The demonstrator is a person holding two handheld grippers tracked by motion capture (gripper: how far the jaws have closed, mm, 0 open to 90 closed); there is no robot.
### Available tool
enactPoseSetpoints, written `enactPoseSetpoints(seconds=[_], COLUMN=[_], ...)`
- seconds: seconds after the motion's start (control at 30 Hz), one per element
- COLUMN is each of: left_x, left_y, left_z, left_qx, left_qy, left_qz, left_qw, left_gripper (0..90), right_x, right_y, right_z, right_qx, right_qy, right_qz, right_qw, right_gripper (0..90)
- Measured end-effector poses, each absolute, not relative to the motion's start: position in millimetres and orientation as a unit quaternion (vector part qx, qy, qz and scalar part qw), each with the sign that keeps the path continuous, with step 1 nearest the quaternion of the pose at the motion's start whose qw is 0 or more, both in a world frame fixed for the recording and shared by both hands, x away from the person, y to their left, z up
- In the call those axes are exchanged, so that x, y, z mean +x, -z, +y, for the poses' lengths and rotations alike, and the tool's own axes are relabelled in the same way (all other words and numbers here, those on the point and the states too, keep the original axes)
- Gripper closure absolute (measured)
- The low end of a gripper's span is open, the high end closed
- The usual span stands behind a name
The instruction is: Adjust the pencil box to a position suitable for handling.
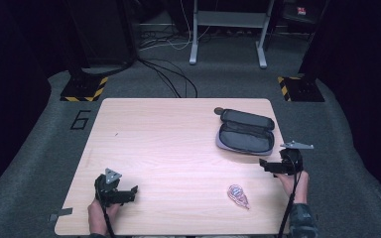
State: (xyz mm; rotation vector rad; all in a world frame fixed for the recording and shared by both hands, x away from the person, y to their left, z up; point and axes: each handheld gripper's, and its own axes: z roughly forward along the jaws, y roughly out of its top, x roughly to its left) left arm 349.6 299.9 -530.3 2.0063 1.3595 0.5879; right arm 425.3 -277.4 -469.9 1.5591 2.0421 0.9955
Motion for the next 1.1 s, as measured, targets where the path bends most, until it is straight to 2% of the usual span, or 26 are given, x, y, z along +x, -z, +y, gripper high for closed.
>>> enactPoseSetpoints(seconds=[0.53,0.57,0.63,0.67,0.73,0.77,0.8,0.9,0.93,0.97,1.0,1.1], left_x=[349.7,349.6,349.6,349.6,349.5,349.5,349.5,349.6,349.6,349.5,349.5,349.5], left_y=[530.2,530.3,530.2,529.9,529.8,529.8,529.8,529.9,529.9,529.9,529.9,530.0], left_z=[299.9,299.9,299.9,300.0,300.0,300.0,300.0,299.9,299.9,299.9,299.9,299.8], left_qx=[0.763,0.763,0.763,0.763,0.764,0.764,0.764,0.764,0.764,0.764,0.764,0.763], left_qy=[-0.224,-0.224,-0.223,-0.223,-0.222,-0.222,-0.222,-0.222,-0.222,-0.222,-0.222,-0.223], left_qz=[0.517,0.517,0.517,0.517,0.517,0.517,0.517,0.517,0.517,0.517,0.517,0.517], left_qw=[0.318,0.318,0.318,0.317,0.316,0.316,0.316,0.317,0.317,0.317,0.317,0.317], left_gripper=[1.7,1.7,1.7,1.7,1.7,1.7,1.7,1.7,1.7,1.7,1.7,1.7], right_x=[474.1,478.6,481.4,485.3,488.1,493.4,493.4,498.5,498.5,500.4,500.7,501.2], right_y=[476.1,475.9,476.0,476.7,478.0,481.3,481.3,488.7,488.7,492.6,494.3,495.8], right_z=[-286.6,-287.1,-287.8,-289.4,-289.9,-291.3,-291.3,-292.9,-292.9,-293.2,-291.9,-290.9], right_qx=[0.585,0.591,0.592,0.598,0.604,0.613,0.613,0.626,0.626,0.627,0.635,0.634], right_qy=[-0.348,-0.349,-0.346,-0.346,-0.337,-0.334,-0.334,-0.325,-0.325,-0.320,-0.320,-0.316], right_qz=[0.710,0.703,0.702,0.696,0.693,0.690,0.690,0.683,0.683,0.685,0.679,0.681], right_qw=[0.182,0.188,0.193,0.197,0.202,0.192,0.192,0.189,0.189,0.189,0.182,0.185], right_gripper=[0.0,4.2,7.0,16.4,19.9,27.5,27.5,41.7,41.7,49.4,53.0,59.3])
